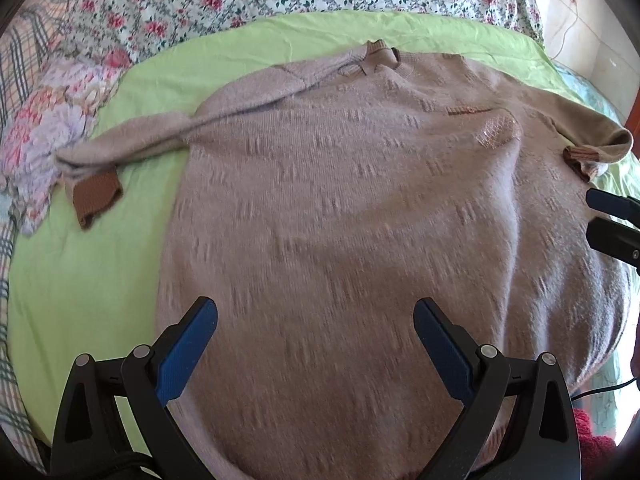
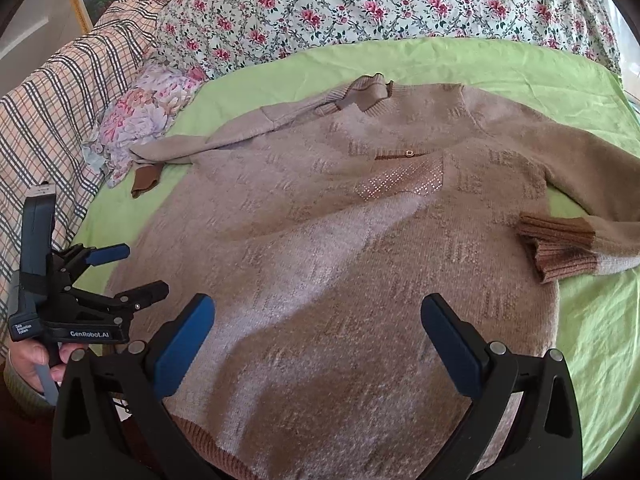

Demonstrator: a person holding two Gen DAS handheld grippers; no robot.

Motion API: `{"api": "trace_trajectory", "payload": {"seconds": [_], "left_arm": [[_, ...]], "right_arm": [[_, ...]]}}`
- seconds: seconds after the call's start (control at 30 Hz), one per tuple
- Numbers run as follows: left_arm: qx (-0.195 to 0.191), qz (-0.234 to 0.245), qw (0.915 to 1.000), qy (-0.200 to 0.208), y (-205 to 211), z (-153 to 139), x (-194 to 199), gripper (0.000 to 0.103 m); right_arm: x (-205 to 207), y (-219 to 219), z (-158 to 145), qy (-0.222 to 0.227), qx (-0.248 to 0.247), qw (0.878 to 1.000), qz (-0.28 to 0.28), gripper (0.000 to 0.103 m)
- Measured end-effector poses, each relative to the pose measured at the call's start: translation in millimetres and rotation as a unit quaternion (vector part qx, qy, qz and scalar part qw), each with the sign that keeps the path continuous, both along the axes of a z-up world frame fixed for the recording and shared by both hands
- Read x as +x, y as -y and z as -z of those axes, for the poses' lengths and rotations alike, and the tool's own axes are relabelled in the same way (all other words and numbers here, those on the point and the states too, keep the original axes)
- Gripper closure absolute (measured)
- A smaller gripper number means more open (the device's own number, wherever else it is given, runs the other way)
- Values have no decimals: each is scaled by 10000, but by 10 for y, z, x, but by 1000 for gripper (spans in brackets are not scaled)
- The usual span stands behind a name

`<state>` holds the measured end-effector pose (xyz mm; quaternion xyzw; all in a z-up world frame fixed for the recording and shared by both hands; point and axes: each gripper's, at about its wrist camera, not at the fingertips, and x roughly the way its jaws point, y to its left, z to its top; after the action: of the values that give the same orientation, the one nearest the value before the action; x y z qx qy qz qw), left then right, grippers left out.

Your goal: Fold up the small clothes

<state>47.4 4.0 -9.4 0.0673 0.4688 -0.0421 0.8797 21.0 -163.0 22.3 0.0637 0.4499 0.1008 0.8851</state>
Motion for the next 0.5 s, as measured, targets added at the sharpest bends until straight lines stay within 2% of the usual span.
{"api": "trace_trajectory", "payload": {"seconds": [0.1,0.2,0.37,0.5], "left_arm": [[137,89,9998,85,-7,-65,184,4],[456,204,9988,17,6,-112,433,4],[1010,586,9928,279,93,-189,861,4],[1192,864,9877,534,147,-233,1204,4]], "right_arm": [[96,69,-29,53,23,10000,-17,1],[210,132,-54,65,-55,10000,-40,1],[519,300,-128,98,-138,9998,-84,1],[876,490,-246,164,-290,9994,-82,1]]}}
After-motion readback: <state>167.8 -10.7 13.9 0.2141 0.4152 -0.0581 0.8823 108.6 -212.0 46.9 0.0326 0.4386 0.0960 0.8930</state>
